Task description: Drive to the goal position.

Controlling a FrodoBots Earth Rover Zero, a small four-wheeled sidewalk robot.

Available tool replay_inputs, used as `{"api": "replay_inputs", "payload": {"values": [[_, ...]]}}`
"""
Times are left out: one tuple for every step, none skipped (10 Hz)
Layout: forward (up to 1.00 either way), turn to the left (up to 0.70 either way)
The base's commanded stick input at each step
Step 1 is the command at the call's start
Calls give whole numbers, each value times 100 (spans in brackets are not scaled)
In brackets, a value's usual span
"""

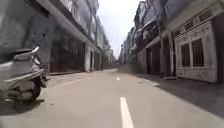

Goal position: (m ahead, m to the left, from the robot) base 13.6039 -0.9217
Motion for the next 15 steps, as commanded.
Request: {"api": "replay_inputs", "payload": {"values": [[100,0],[100,0],[100,0],[100,0],[100,0],[100,0],[100,0],[100,0],[100,0],[100,0],[100,16],[100,40],[100,40],[100,40],[100,16]]}}
